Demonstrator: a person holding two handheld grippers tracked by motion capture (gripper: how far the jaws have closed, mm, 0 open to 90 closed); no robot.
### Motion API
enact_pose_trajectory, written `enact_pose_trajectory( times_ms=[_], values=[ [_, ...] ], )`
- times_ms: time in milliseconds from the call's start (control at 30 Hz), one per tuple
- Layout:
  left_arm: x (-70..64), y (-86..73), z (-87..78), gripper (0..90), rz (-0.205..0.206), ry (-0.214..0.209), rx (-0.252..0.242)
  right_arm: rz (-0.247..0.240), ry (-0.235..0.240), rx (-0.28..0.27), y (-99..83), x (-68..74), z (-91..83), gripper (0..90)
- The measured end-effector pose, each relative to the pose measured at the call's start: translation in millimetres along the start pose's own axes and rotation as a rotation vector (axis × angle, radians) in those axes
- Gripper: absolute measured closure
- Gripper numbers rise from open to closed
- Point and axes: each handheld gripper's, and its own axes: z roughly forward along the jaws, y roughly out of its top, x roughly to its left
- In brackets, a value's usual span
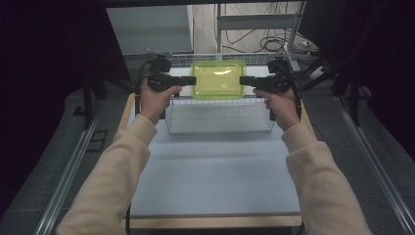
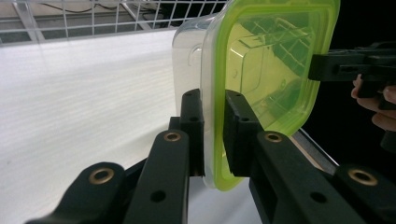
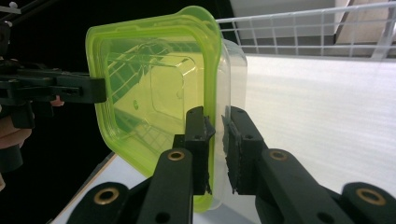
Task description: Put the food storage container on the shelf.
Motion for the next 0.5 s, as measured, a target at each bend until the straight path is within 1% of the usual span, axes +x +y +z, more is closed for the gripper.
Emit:
enact_pose_trajectory(
  times_ms=[100, 267, 367, 400, 433, 500],
  values=[
    [1.2, 4.4, 6.5, 79.4, -0.01, 0.011, 0.003, 0.002, -0.017, 0.005, 5.7, -5.9, 3.7, 79.7],
    [3.4, 9.3, 10.8, 79.4, -0.015, 0.017, 0.008, 0.021, -0.019, 0.008, 9.2, -11.7, 7.6, 79.7],
    [9.8, 13.3, 17.1, 79.3, -0.027, 0.024, 0.016, 0.031, -0.029, 0.012, 12.0, -14.1, 11.6, 79.8],
    [9.8, 13.3, 17.1, 79.2, -0.027, 0.024, 0.016, 0.031, -0.029, 0.012, 12.0, -14.1, 11.6, 79.8],
    [13.6, 14.1, 20.6, 79.1, -0.038, 0.026, 0.023, 0.029, -0.042, 0.02, 13.6, -14.2, 14.2, 79.7],
    [17.8, 14.4, 24.4, 79.0, -0.054, 0.016, 0.029, 0.034, -0.051, 0.031, 15.7, -15.0, 16.9, 79.6]
  ],
)
